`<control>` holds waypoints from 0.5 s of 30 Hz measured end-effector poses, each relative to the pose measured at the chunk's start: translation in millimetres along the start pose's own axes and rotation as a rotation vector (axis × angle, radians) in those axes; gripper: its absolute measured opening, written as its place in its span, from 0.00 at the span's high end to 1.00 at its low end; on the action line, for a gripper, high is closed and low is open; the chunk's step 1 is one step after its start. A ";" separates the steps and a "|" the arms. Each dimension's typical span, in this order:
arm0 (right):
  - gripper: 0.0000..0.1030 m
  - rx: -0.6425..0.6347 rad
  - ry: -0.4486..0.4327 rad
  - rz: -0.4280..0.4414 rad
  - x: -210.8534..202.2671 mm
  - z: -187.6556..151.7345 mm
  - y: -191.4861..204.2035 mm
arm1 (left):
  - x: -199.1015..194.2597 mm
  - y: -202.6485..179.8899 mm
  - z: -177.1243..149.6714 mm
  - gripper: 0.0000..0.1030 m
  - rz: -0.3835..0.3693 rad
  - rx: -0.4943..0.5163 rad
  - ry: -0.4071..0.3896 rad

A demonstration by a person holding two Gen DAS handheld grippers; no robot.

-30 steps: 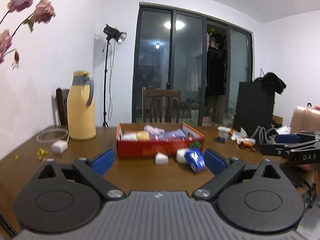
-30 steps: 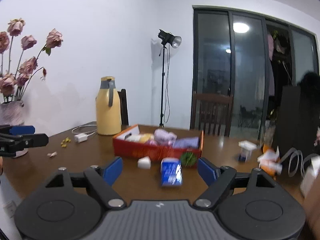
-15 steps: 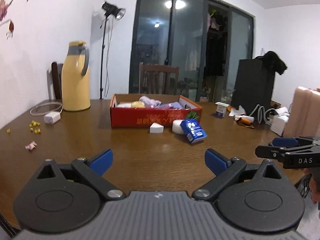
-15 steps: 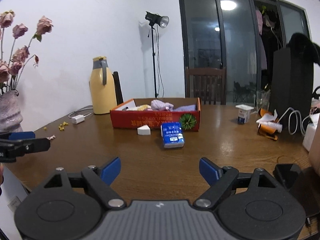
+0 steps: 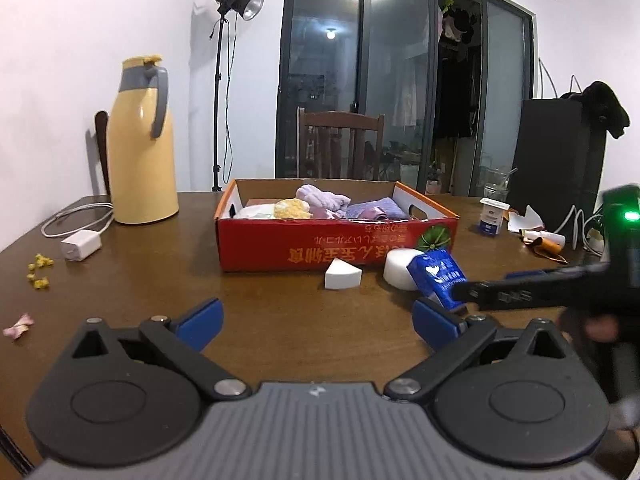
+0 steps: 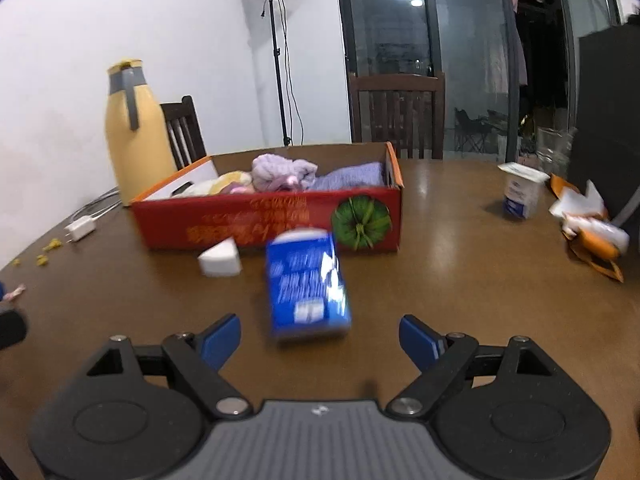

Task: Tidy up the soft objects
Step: 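Reach the right tool to the blue tissue pack and close on it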

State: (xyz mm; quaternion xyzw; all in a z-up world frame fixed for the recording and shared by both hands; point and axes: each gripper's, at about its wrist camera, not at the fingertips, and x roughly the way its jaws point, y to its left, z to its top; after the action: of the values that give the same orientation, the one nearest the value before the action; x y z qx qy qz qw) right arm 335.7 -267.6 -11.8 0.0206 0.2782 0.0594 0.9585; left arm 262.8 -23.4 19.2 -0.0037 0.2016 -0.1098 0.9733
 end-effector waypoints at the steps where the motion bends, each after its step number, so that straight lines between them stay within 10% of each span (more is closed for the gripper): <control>1: 0.16 -0.002 0.003 -0.011 10.8 4.1 1.1 | 5.2 0.3 1.0 0.00 0.000 -0.001 0.002; 10: 0.50 -0.143 0.071 0.053 33.6 1.8 16.6 | 35.3 5.6 3.0 0.00 -0.010 -0.019 0.032; 15: 0.47 -0.418 0.117 0.390 -23.2 -31.1 54.0 | 25.6 5.6 -6.2 0.00 -0.139 -0.068 0.075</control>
State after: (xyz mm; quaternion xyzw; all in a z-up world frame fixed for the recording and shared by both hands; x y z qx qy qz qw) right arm 294.0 -216.7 -21.8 -0.1277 0.3053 0.2994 0.8949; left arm 284.4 -23.2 3.1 -0.0465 0.2410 -0.1705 0.9543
